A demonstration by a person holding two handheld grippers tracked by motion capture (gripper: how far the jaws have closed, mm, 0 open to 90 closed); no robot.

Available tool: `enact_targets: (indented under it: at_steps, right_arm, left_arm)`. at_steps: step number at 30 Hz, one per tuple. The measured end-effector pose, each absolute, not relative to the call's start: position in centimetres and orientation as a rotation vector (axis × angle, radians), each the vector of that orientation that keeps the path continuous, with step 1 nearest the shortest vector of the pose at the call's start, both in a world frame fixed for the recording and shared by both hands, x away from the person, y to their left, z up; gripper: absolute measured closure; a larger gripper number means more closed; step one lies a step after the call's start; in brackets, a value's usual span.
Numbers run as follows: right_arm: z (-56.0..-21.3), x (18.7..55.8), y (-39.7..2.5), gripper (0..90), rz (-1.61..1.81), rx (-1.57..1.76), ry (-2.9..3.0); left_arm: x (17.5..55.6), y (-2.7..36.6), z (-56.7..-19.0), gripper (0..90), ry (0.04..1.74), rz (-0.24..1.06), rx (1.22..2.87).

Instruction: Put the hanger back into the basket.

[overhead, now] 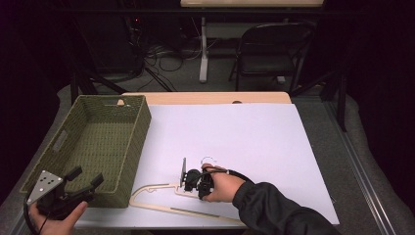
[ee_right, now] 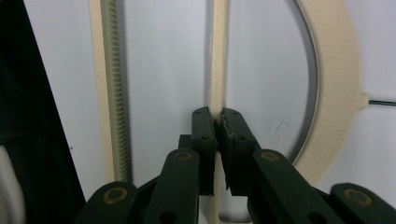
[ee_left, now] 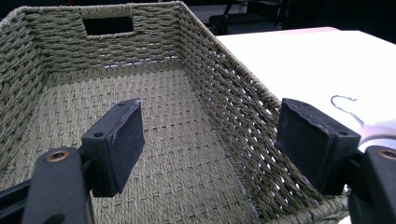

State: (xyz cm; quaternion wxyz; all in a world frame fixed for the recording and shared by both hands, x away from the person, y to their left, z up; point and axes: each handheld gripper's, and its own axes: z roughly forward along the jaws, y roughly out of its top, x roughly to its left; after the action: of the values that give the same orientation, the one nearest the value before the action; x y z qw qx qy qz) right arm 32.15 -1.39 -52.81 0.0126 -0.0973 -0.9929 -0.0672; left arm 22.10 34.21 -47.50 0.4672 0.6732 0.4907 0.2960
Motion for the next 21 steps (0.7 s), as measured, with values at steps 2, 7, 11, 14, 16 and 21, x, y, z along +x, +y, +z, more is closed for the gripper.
enact_targets:
  at_steps: [2, 7, 11, 14, 16, 21]
  right_arm:
    - [-52.80, 32.12, -1.36, 84.6, -0.205, -0.310, -3.094]
    - [-52.79, 32.10, -1.34, 84.8, -0.200, -0.321, -3.093]
    - [-52.78, 32.07, -1.31, 85.2, -0.198, -0.310, -3.102]
    - [-52.75, 32.06, -1.30, 85.3, -0.196, -0.305, -3.103]
    - [-52.72, 32.01, -1.29, 85.4, -0.191, -0.304, -3.103]
    - [-52.60, 31.98, -1.36, 85.3, -0.198, -0.295, -3.112]
  left_arm:
    - [22.09, 34.21, -47.49, 23.3, 1.204, 0.727, 1.651]
    - [22.11, 34.18, -47.51, 23.3, 1.204, 0.728, 1.653]
    - [22.09, 34.20, -47.47, 23.3, 1.205, 0.728, 1.651]
    - [22.08, 34.21, -47.45, 23.3, 1.205, 0.729, 1.649]
    - [22.07, 34.22, -47.44, 23.3, 1.202, 0.729, 1.648]
    - [22.03, 34.14, -47.33, 23.4, 1.198, 0.727, 1.647]
